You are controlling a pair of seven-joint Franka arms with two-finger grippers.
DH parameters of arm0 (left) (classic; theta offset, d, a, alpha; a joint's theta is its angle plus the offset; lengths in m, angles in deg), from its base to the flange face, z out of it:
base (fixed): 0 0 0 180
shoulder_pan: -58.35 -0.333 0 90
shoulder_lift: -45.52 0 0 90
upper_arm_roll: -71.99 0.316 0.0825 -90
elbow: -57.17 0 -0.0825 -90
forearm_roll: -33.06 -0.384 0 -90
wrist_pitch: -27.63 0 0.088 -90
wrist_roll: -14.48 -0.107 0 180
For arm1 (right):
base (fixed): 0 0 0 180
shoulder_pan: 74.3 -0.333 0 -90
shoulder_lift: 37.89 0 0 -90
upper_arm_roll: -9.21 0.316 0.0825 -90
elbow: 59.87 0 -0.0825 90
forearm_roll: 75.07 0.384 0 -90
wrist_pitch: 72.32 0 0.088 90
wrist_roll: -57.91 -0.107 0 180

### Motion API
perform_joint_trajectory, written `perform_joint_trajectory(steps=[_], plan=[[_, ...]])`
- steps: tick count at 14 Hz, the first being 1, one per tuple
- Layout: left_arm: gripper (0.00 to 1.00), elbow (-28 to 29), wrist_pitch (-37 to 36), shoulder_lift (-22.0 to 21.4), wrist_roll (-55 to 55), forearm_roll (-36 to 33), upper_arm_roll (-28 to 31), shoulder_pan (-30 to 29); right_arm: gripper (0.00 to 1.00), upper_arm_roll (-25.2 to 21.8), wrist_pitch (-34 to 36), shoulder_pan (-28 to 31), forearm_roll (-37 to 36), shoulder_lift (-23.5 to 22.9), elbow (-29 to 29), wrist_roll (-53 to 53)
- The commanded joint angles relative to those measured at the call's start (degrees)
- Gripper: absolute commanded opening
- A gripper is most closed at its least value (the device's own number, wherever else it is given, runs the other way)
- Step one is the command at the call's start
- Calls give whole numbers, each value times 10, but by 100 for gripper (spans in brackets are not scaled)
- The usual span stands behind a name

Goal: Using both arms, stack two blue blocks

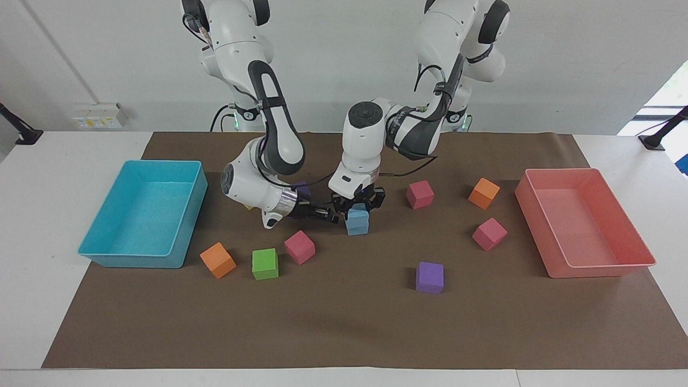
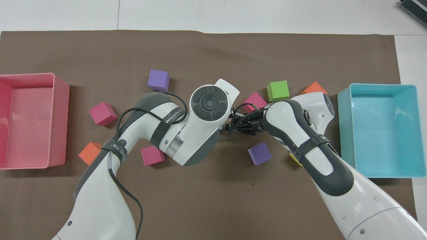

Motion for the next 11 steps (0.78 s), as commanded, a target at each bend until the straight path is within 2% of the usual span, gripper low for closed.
perform_joint_trajectory(steps=[1, 11], plan=[[32, 14, -10, -13, 6, 1, 3, 5, 0, 4, -13, 2, 23, 0, 6, 24], [38, 47, -10, -31, 5, 1, 4, 3, 0, 3, -13, 2, 23, 0, 6, 24]])
